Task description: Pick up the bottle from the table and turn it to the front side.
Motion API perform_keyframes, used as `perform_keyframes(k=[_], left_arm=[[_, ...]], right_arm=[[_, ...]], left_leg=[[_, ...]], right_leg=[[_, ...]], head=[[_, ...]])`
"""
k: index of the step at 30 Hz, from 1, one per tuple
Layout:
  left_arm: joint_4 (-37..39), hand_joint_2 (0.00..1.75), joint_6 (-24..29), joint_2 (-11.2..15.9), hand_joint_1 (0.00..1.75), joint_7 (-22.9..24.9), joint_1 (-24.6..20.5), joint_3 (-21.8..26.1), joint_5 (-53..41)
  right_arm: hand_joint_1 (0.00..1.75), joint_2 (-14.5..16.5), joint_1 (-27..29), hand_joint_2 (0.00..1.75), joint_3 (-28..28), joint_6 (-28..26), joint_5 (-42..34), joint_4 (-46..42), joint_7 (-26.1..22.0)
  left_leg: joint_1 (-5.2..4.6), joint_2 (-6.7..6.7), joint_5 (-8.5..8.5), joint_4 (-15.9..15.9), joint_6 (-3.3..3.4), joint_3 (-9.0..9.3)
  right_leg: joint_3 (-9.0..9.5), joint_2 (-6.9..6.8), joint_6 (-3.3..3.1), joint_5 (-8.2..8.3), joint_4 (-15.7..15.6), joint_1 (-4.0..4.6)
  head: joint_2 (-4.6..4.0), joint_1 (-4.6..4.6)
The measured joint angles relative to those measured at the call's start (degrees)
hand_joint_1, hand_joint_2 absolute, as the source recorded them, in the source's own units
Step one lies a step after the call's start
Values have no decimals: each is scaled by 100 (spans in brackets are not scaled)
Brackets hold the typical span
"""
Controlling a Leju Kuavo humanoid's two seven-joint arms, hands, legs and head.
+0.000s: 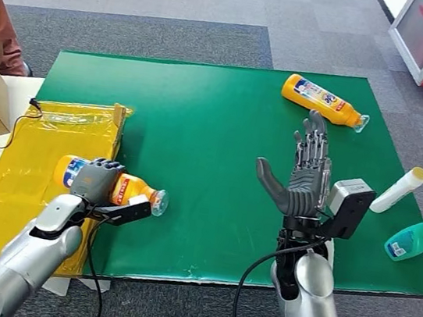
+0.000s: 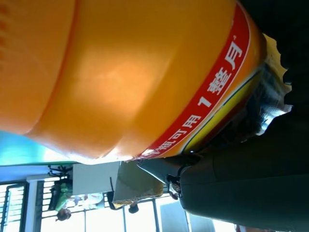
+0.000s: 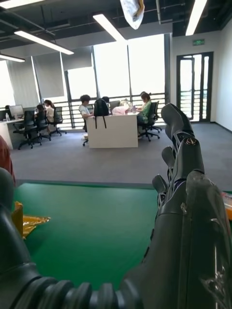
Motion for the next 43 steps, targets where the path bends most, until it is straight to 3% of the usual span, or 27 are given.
perform_keyframes(k=[1,2,3,5,6,7,16,25,33,37,43], left_arm=[[120,175,44,-12,169,25,-55,3,-8],[223,175,91,-22,158,42,-100,8,-13],[325,175,137,-32,125,57,-142,15,-15],[476,175,194,-44,43,79,-200,30,-13],[536,175,208,-49,12,89,-221,34,-15],[582,175,214,-52,3,103,-235,38,-17],[758,175,404,-97,0,183,-229,221,2],[481,175,558,-22,0,-200,-21,618,488],[-806,175,818,93,0,-404,572,874,893],[-1706,175,1206,194,0,-208,889,918,490],[-2765,175,1332,323,0,82,1299,922,-169]], right_arm=[[0,1,-10,175,2,0,-2,0,6],[0,1,-16,175,3,0,-4,0,11],[0,1,-20,175,3,0,-7,1,14],[0,1,-22,175,3,0,-11,2,17],[0,1,-23,175,3,0,-13,2,18],[0,1,-23,175,3,0,-14,2,20],[0,0,-22,175,-1,-3,-48,23,80],[0,-1,-26,175,1,-10,53,239,198],[0,-8,81,175,0,-30,159,423,289],[0,-31,181,175,-2,-36,247,484,329],[0,-62,325,175,-12,-64,282,498,337]], left_leg=[[0,0,0,0,0,3],[0,0,0,0,0,5],[0,0,0,0,-1,8],[0,0,1,-1,-1,13],[0,0,1,-1,-2,15],[0,0,1,-1,-2,17],[0,0,3,-1,0,19],[1,1,4,-1,-2,16],[1,1,2,-1,-2,1],[1,1,-1,-1,-1,-1],[1,1,-3,-1,-3,-2]], right_leg=[[2,0,0,0,0,0],[4,1,-1,1,0,0],[6,1,-2,1,0,0],[10,1,-3,2,1,0],[11,0,-4,3,2,0],[13,0,-4,3,3,0],[16,0,-5,4,5,1],[9,1,-5,3,5,2],[-5,1,-3,0,6,2],[-6,0,-1,-2,6,2],[-7,0,-4,-5,5,2]], head=[[0,0],[0,0],[0,0],[0,0],[0,0],[0,0],[0,0],[0,-1],[0,-1],[0,-1],[0,-1]])
